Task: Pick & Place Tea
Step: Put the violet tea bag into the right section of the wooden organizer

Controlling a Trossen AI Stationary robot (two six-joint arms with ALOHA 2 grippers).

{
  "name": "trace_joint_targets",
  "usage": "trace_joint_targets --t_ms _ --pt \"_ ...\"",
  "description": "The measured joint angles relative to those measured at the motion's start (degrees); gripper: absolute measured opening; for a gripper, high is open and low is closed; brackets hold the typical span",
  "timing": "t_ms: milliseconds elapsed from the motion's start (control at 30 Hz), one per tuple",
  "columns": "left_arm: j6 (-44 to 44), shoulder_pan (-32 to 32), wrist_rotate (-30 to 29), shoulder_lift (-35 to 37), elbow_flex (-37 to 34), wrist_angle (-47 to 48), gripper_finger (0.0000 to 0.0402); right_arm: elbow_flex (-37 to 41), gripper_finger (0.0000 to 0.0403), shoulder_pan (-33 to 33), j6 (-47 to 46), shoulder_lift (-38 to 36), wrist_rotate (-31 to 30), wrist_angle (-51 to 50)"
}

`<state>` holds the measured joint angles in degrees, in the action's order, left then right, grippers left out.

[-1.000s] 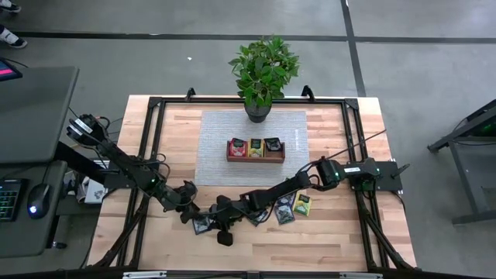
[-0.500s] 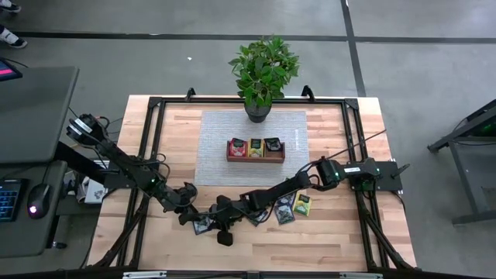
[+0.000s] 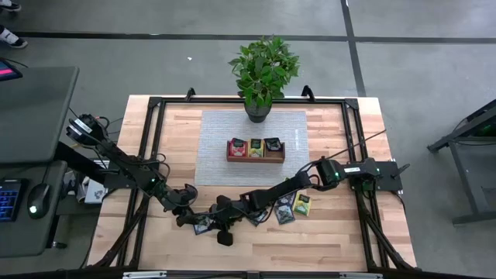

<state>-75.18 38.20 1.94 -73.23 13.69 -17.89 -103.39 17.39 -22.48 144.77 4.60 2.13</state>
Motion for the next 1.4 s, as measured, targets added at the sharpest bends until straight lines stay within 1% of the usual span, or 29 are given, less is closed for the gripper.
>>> trace_joint_targets --t_ms 133,233,400,633,700,800,1000,1167,1267,1400 --pt "0.0 0.0 0.3 0.0 0.0 -0.4 0.0233 0.0 0.0000 0.0 0.0 0.0 0.0 0.0" --pt "-0.1 0.1 -0.1 -0.1 -0.1 -0.4 0.0209 0.0 0.0000 -0.1 0.0 0.0 0.0 0.0" --pt "-0.3 0.2 -3.1 -0.2 -0.1 -0.4 0.0134 0.0 0.0000 -0.1 0.0 0.0 0.0 0.0" --pt "-0.3 0.1 -5.0 -1.1 -0.1 -0.4 0.0028 0.0 0.0000 -0.1 0.0 0.0 -0.1 0.0" --pt "-0.2 0.1 -5.1 -1.3 -0.1 -0.6 0.0008 0.0 0.0000 -0.1 0.0 0.0 -0.2 0.0" --pt "0.4 0.1 -4.9 -1.7 0.0 -0.7 0.0007 0.0 0.0000 -0.1 0.0 -0.1 -0.2 0.0" --pt "1.4 0.1 -6.7 -1.7 0.0 -0.7 0.0001 0.2 0.0000 -0.2 1.0 -2.3 -0.6 -2.2" --pt "3.1 0.1 -7.4 -1.7 0.0 -0.5 0.0001 0.5 0.0000 -0.2 5.3 -6.6 -2.2 -9.7" --pt "5.1 0.1 -9.9 -1.7 -0.1 -1.1 0.0000 0.4 0.0000 -0.2 7.5 -10.3 -3.6 -15.1" --pt "10.3 0.0 -13.9 -1.5 1.2 -1.6 0.0000 0.2 0.0000 -0.1 8.6 -15.3 -6.4 -21.2"
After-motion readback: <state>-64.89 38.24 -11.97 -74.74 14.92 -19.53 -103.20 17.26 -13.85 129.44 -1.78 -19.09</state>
